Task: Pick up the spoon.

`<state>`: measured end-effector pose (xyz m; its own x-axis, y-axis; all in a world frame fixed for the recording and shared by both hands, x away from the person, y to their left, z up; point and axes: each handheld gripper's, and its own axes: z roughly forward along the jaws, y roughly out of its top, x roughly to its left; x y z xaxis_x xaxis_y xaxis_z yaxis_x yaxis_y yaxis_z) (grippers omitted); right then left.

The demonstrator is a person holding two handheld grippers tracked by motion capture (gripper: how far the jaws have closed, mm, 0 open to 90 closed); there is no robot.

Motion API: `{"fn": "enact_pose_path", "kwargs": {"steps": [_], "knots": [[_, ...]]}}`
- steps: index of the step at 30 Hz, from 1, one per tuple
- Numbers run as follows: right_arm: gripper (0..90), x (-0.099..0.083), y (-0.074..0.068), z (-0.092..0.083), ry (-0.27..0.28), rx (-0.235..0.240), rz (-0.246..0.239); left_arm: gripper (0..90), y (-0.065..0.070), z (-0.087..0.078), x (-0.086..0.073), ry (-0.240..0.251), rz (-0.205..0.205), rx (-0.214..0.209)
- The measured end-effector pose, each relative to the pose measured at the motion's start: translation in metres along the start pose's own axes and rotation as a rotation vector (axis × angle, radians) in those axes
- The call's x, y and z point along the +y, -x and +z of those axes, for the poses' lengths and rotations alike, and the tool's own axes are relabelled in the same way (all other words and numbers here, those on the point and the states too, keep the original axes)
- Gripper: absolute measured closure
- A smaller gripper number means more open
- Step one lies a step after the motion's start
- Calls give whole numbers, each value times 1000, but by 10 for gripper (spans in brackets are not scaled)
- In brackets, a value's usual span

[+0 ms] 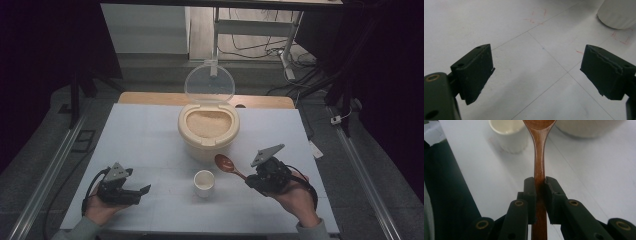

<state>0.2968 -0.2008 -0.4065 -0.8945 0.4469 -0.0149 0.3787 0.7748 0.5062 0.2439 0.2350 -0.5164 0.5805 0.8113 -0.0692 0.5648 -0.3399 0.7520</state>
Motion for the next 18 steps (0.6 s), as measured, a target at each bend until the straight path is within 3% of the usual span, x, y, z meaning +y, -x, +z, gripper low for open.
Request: {"fn": "enact_pose_path", "kwargs": {"steps": [4,18], "knots": [[796,12,-4,7,9,23,-53,109,0,0,0,2,0,1],[796,49,-18,37,4,88,-159,112,0,-1,0,2,7,-7]]}}
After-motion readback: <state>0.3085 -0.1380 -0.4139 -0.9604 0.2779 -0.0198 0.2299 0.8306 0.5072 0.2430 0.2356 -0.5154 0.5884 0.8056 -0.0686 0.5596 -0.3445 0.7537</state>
